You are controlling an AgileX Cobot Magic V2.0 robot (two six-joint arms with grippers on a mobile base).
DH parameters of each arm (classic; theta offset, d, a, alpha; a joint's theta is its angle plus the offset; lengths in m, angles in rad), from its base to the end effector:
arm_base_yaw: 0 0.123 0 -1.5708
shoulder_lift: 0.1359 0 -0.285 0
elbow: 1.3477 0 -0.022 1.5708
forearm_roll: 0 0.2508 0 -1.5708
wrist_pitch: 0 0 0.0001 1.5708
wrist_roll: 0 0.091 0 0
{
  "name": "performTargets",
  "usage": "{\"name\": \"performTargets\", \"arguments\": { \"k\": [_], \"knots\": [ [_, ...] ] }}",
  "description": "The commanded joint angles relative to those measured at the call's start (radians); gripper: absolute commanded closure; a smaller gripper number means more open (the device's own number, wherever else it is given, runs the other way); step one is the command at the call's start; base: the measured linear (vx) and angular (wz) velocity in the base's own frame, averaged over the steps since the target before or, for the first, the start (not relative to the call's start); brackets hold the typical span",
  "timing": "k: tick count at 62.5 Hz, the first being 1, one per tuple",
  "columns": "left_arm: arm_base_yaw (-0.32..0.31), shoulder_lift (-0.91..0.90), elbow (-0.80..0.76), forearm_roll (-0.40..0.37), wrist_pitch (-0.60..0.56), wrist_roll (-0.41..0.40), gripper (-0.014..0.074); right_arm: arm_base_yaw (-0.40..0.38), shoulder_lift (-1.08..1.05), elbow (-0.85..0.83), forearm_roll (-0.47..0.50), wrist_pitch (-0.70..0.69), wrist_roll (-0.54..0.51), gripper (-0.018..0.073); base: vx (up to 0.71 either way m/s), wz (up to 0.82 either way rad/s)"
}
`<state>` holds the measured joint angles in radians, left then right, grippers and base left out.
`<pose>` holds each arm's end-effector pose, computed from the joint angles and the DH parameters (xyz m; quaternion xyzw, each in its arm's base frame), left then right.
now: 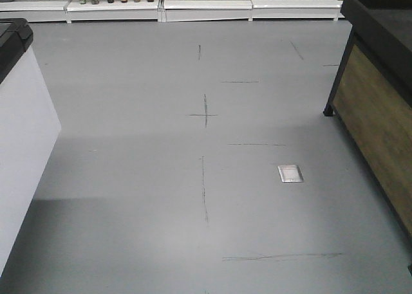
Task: Pick three apples into basket with both arms
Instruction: 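Drive forward through the store aisle toward the produce tables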
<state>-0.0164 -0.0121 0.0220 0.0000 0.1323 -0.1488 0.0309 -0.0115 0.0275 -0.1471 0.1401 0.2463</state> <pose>0.0564 -0.0009 0.1944 -0.0480 0.7247 -0.0567 0.6851 0.0566 -0.0001 0.1919 0.0324 0.7298 0.0374 0.6819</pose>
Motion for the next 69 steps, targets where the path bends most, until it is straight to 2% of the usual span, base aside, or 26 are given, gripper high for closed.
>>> {"name": "performTargets", "arguments": {
  "k": [1,69],
  "knots": [
    [0.000,-0.015,0.009,-0.011,-0.068,-0.008,0.0603,0.001,-0.013,0.013,-0.014,-0.075,-0.007,0.0565,0.00,0.00],
    [0.000,-0.015,0.009,-0.011,-0.068,-0.008,0.0603,0.001,-0.013,0.013,-0.014,-0.075,-0.007,0.0565,0.00,0.00]
  ]
}}
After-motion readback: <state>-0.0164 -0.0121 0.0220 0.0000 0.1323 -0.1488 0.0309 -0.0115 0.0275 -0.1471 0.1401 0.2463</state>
